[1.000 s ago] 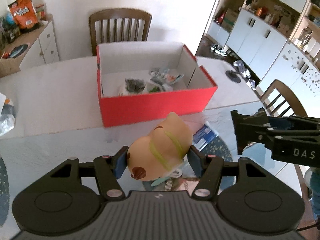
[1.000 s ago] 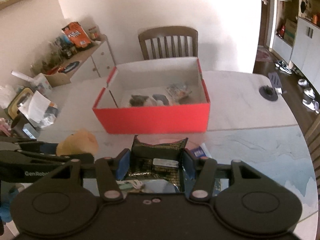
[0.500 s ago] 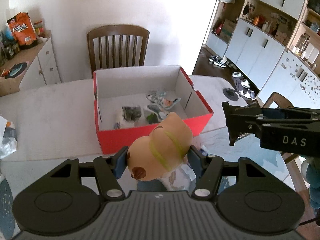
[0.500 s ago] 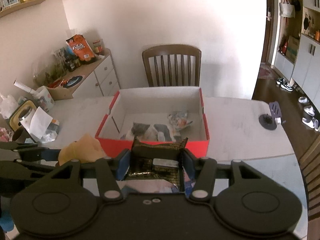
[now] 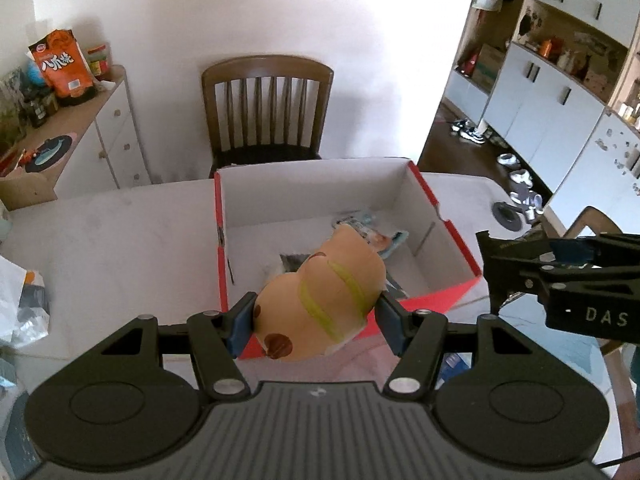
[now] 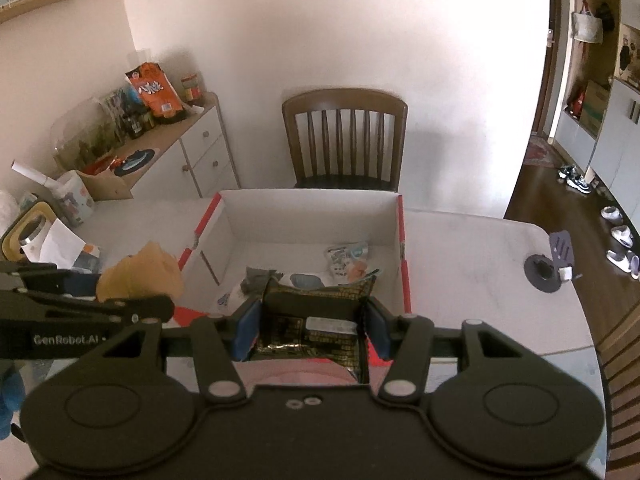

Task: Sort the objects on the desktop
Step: 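Lift and carry the yellow toy and dark packet with both tools to the red box, then lower both tools into the red box and open both grippers to drop the items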

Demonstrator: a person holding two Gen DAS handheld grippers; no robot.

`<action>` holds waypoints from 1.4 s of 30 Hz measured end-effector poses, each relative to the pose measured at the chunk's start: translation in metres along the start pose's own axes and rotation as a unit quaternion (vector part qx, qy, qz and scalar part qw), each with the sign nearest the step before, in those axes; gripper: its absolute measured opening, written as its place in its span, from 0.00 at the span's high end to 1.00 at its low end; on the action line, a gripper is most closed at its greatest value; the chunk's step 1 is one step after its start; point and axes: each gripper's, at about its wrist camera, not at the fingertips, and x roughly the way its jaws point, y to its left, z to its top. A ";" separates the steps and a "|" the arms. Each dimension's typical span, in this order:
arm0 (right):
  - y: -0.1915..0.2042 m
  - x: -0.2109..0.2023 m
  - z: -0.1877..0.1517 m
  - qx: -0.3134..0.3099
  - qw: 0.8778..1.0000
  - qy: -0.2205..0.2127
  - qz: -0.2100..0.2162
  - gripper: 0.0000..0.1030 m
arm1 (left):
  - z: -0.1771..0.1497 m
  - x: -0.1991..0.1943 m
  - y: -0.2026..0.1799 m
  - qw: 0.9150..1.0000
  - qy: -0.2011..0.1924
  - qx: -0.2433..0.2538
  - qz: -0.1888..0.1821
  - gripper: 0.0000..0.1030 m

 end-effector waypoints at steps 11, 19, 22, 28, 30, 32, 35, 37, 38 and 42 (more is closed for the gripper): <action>-0.005 0.035 0.021 -0.016 1.000 0.013 -0.003 0.47 | 0.036 0.039 0.009 1.000 0.014 0.007 0.001 0.39; -0.010 0.064 0.028 -0.018 0.999 0.037 -0.002 0.47 | 0.056 0.066 0.010 0.999 0.030 0.013 -0.006 0.39; -0.010 0.073 0.030 -0.019 0.999 0.043 -0.007 0.47 | 0.064 0.078 0.010 0.999 0.039 0.018 -0.006 0.39; -0.013 0.094 0.032 -0.022 0.998 0.059 -0.015 0.47 | 0.077 0.102 0.011 0.999 0.051 0.020 0.000 0.39; -0.015 0.101 0.032 -0.020 0.998 0.063 -0.016 0.47 | 0.080 0.110 0.011 0.998 0.057 0.023 0.004 0.39; -0.017 0.108 0.033 -0.019 0.997 0.069 -0.015 0.47 | 0.084 0.118 0.011 0.998 0.062 0.025 0.008 0.39; -0.017 0.118 0.034 -0.022 0.997 0.072 -0.016 0.47 | 0.087 0.130 0.011 0.997 0.070 0.030 0.012 0.39; -0.017 0.124 0.034 -0.022 0.997 0.074 -0.015 0.47 | 0.086 0.139 0.010 0.996 0.074 0.038 0.014 0.39; -0.016 0.128 0.035 -0.024 0.997 0.074 -0.018 0.47 | 0.085 0.143 0.008 0.996 0.076 0.047 0.016 0.39; -0.015 0.143 0.036 -0.029 0.996 0.081 -0.022 0.47 | 0.083 0.160 0.006 0.994 0.089 0.054 0.024 0.39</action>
